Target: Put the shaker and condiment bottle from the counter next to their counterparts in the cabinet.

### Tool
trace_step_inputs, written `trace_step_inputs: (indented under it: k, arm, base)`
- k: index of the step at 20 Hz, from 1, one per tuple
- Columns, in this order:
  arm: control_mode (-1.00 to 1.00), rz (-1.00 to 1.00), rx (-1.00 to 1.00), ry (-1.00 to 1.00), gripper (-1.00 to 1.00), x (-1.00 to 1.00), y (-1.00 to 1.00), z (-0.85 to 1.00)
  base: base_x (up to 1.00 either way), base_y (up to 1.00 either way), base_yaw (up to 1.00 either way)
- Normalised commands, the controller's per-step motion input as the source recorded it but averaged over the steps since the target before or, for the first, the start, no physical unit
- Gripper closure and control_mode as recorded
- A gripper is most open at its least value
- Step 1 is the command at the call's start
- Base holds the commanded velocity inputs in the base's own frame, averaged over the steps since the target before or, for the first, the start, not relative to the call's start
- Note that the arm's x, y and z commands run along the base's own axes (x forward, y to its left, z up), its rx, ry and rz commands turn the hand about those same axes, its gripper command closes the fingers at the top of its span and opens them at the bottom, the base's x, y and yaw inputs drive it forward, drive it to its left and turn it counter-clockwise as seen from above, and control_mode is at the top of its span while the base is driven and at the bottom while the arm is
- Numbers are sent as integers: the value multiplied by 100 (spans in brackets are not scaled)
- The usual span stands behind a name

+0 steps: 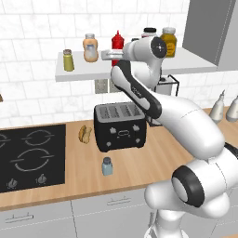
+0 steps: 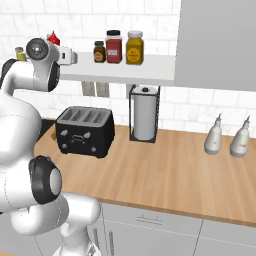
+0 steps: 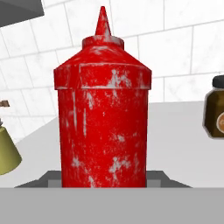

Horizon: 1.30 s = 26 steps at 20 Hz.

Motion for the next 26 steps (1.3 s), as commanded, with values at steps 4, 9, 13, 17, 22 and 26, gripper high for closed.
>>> trace_step_inputs:
  k: [4,9,13,17,22,26]
  arm:
    - [-100,0,-1,-2,100,32,0,-13]
    - [-100,0,-8,-6,100,26,0,-18]
    - [-100,0,-7,-5,100,24,0,-14]
    - [-100,0,-1,-2,100,26,0,-6]
    - [-100,0,0,0,100,21,1,0]
    - [-100,0,0,0,100,25,8,-7]
  base:
    - [0,0,0]
    - [0,0,0]
    - [0,0,0]
    - [0,0,0]
    - [0,0,0]
    - [0,0,0]
